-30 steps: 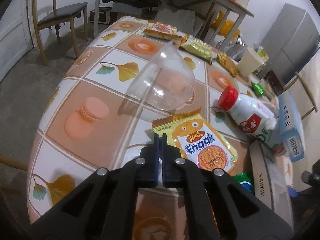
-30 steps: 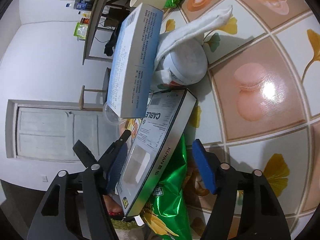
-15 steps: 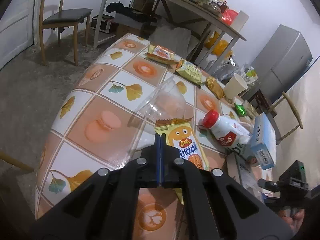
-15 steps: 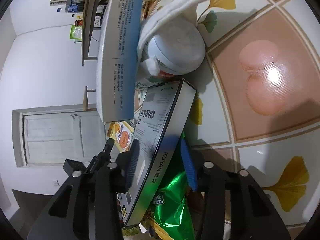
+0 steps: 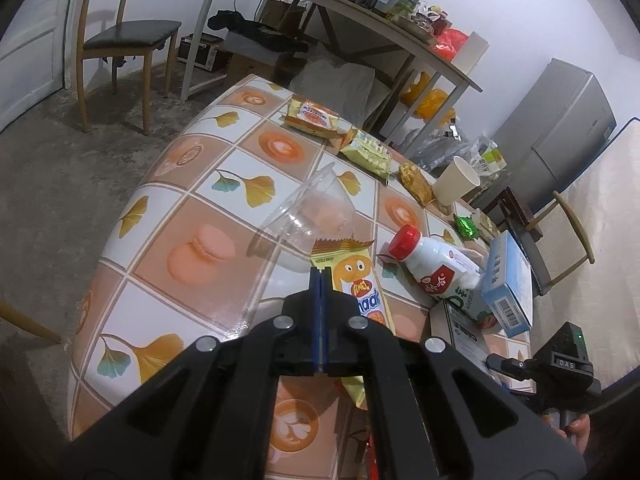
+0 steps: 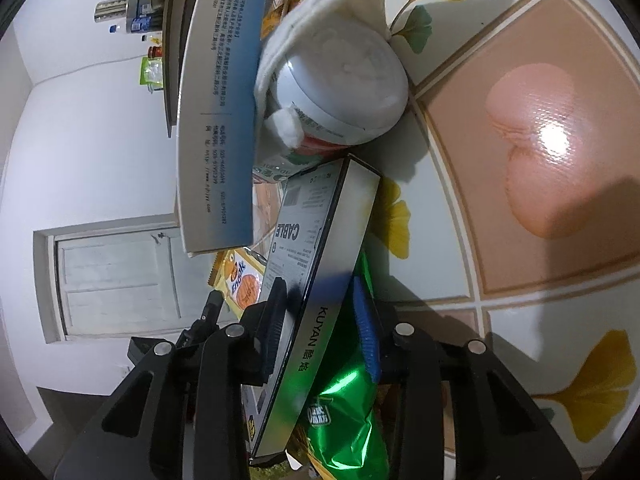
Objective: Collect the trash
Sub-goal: 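Lift the red snack packet with the left tool while the right tool lifts the box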
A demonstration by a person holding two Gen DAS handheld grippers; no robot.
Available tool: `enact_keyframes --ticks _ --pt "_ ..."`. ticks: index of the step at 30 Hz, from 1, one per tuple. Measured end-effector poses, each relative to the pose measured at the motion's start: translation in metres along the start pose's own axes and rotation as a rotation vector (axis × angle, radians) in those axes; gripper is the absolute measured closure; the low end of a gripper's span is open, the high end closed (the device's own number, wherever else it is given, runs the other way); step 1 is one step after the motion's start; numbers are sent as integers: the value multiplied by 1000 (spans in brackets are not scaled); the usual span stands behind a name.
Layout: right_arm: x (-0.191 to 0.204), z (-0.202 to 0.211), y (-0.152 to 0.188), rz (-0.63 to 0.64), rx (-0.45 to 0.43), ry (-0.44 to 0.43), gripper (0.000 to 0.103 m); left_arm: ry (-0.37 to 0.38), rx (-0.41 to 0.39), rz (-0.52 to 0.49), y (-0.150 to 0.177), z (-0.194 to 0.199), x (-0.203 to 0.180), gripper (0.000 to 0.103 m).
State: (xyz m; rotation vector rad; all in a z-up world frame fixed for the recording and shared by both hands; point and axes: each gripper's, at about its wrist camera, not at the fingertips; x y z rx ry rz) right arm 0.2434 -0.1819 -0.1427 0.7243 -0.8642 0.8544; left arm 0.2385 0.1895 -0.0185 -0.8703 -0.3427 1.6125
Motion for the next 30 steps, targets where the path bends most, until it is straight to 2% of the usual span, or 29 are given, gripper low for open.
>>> enact_keyframes --ticks 7,19,30 --pt "-7 3 2 -8 8 -21 72 -1 -2 1 0 1 -1 103" --pt "-27 19 0 -95 54 -112 76 6 -21 -2 -3 9 -5 103" --pt "-64 59 8 -180 28 -185 78 7 -51 -7 -3 20 -9 103"
Point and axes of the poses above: each gripper's, at about its wrist camera, not at the fingertips, and z roughly against the way its jaws point, x to its left, y to its underside, and after that the axes turned 7 degrees about -z, right-handed
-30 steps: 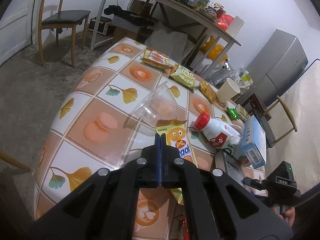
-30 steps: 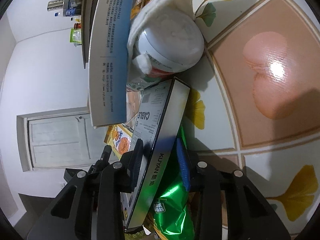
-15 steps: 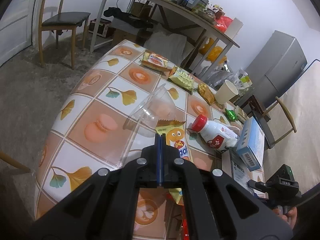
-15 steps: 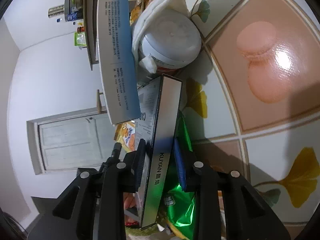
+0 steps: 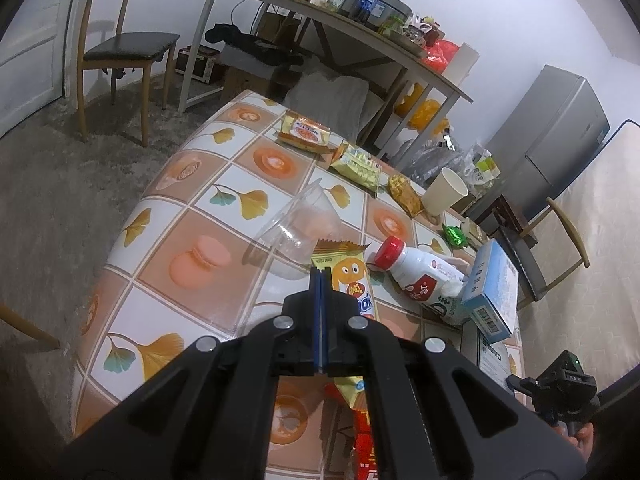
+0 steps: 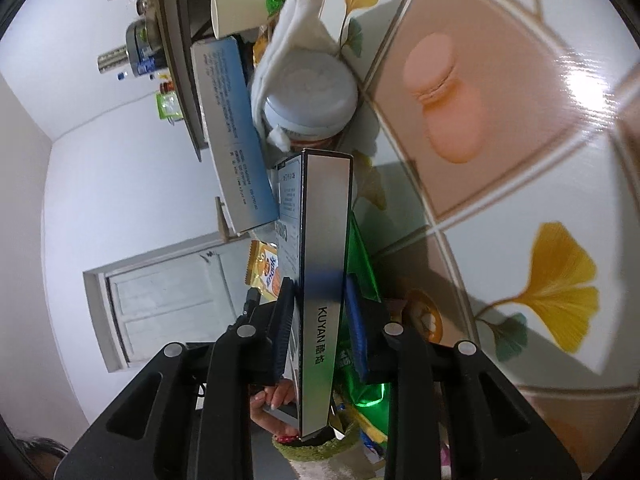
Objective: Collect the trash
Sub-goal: 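Lift the red snack packet with the left tool while the right tool lifts the box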
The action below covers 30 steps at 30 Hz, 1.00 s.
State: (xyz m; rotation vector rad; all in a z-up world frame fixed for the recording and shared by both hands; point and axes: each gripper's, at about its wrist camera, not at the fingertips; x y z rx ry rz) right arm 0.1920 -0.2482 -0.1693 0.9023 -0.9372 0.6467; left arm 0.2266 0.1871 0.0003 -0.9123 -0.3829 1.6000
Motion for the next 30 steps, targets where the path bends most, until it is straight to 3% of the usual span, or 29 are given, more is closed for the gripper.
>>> enact_keyframes --ticks 19,30 --pt "-27 79 21 -19 -103 -116 78 35 -81 -80 -3 50 -40 103" --pt "-51 146 35 -15 -187 -212 78 91 -104 -174 0 68 -95 103"
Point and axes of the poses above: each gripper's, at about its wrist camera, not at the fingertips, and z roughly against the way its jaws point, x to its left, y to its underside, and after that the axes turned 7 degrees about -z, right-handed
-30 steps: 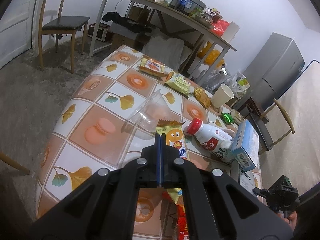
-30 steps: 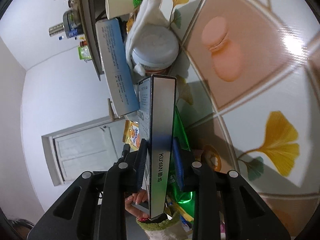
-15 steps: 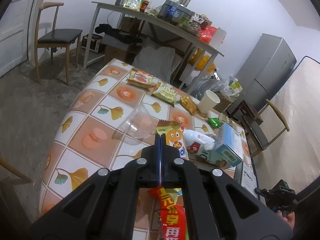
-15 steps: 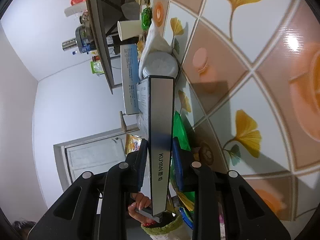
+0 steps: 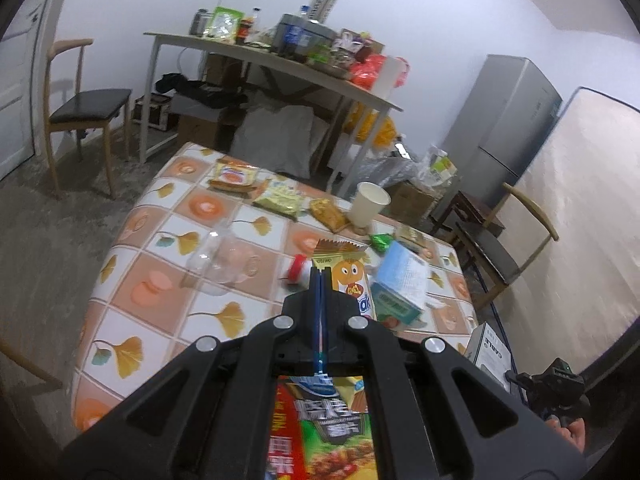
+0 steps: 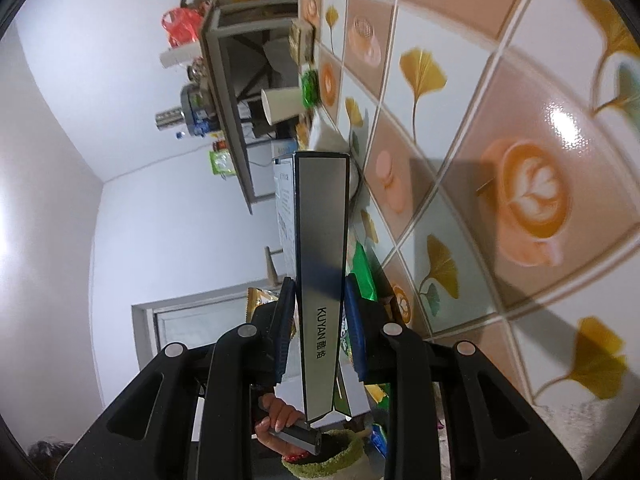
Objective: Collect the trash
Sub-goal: 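Lift the red snack packet with the left tool while the right tool lifts the box, then carry the packet and box over the blue wastebasket with both tools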
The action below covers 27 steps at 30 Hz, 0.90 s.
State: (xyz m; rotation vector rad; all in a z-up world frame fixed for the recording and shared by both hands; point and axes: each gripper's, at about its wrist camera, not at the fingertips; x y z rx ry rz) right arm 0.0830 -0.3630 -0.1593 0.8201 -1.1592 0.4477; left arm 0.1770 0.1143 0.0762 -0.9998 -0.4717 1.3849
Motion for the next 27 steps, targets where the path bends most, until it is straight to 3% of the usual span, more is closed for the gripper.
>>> enact_keyframes --ticks 6,12,20,27 --pt "-3 43 -3 -3 -64 -56 78 71 8 -68 -2 -8 -49 103" --pt "-17 112 0 -10 -172 -117 78 186 51 -146 3 -28 -116 103" --pt "-46 213 5 -38 -365 -173 78 390 166 -254 23 -73 -230 103" --pt "-87 300 9 -112 -558 -187 78 557 323 -353 65 -126 -352 103"
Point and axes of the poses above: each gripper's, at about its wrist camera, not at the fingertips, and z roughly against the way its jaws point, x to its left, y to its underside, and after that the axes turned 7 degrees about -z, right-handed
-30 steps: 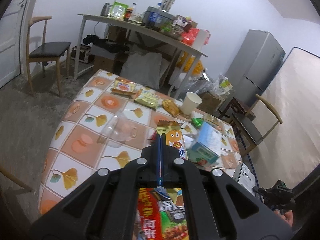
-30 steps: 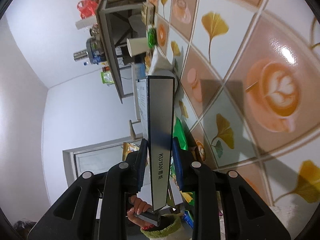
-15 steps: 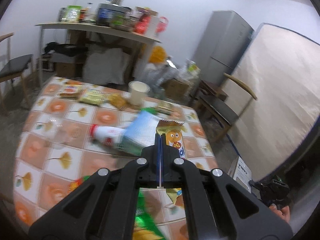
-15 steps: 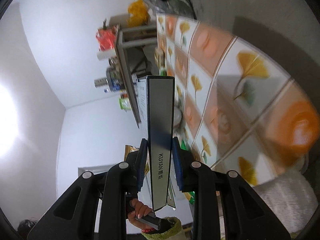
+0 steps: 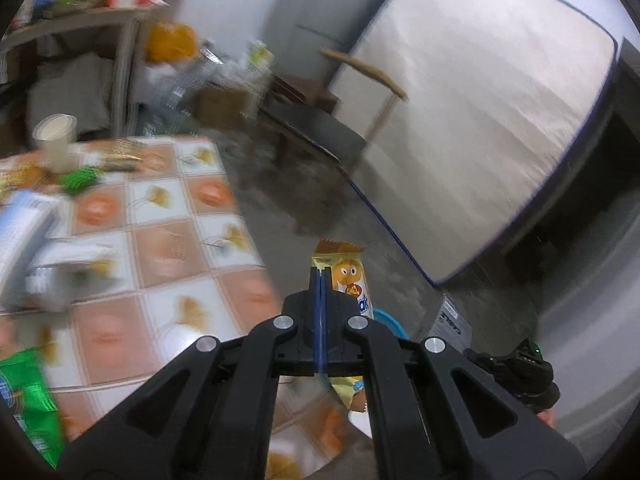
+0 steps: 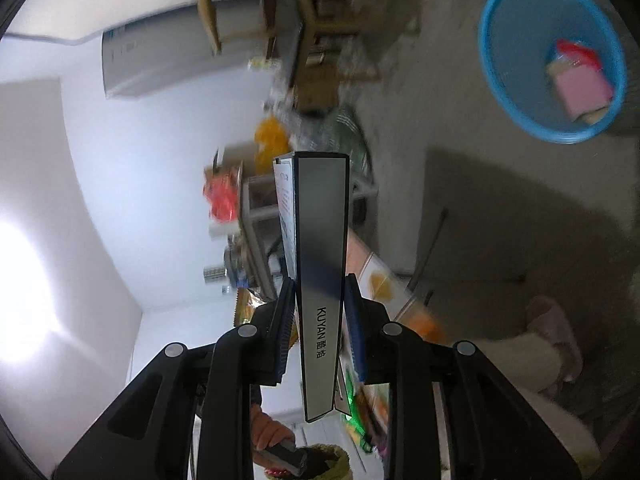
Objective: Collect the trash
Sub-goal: 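Carry the packet and box over the blue wastebasket with both tools, then open the left tool over the basket while the right tool releases the box, then move both open tools back toward the table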
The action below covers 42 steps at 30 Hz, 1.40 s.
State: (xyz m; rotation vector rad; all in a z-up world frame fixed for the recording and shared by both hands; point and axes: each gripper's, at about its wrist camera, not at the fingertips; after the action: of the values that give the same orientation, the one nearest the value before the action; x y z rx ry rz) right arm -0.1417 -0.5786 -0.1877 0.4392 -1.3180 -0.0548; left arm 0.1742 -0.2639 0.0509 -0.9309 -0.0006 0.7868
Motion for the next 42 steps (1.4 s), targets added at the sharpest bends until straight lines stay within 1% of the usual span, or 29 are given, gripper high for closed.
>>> enact_keyframes --ticks 2,3,6,8,11,14,16,17,18,19,20,21,22,24,25,27,28,32,34,38,39,42 --pt "-11 23 -16 -26 -62 7 78 34 47 -20 0 -32 -19 103" --pt "-16 30 -21 -37 -82 11 78 58 81 -36 0 -53 -33 103" --pt "-33 55 -42 -79 -158 33 78 101 149 -68 4 -100 -65 103" --pt "-42 63 -53 -106 -191 43 78 127 185 -79 9 -130 -83 103" --pt "-54 70 -71 -144 -242 68 78 135 237 -100 16 -171 -106 103" --pt "-63 69 -92 -181 -256 70 78 152 293 -106 24 -207 -125 103" --pt "-72 70 -110 -209 -298 74 77 186 340 -103 28 -235 -135 103" --pt "-75 69 -119 -204 -321 77 75 201 352 -106 29 -245 -138 103" --pt "-79 67 -128 -198 -336 91 63 202 364 -121 30 -259 -143 95" --pt "-84 66 -136 -212 -347 106 55 197 376 -136 34 -269 -147 88" --pt "-95 64 -143 -239 -362 138 51 177 392 -152 39 -279 -150 80" --pt "-105 63 -145 -268 -377 169 51 159 405 -160 43 -285 -152 79" --pt "-114 65 -148 -290 -382 182 51 153 421 -160 48 -289 -152 79" --pt "-127 65 -144 -306 -376 173 51 171 439 -136 56 -288 -151 79" --pt "-131 67 -139 -292 -369 182 51 182 446 -134 61 -286 -150 79" --pt "-134 70 -129 -261 -351 219 51 174 444 -151 65 -279 -147 79" --pt "-137 72 -125 -256 -343 222 51 170 443 -158 66 -274 -145 79" --pt "-152 89 -109 -259 -319 241 51 158 429 -172 60 -253 -143 79" --pt "-153 94 -98 -251 -320 252 51 156 407 -185 53 -237 -142 79" --pt "-146 102 -84 -216 -326 260 51 141 353 -212 42 -201 -140 69" --pt "-142 104 -80 -202 -327 261 51 140 336 -220 39 -189 -139 65" --pt "-127 105 -68 -153 -330 270 49 128 291 -245 32 -157 -135 59"
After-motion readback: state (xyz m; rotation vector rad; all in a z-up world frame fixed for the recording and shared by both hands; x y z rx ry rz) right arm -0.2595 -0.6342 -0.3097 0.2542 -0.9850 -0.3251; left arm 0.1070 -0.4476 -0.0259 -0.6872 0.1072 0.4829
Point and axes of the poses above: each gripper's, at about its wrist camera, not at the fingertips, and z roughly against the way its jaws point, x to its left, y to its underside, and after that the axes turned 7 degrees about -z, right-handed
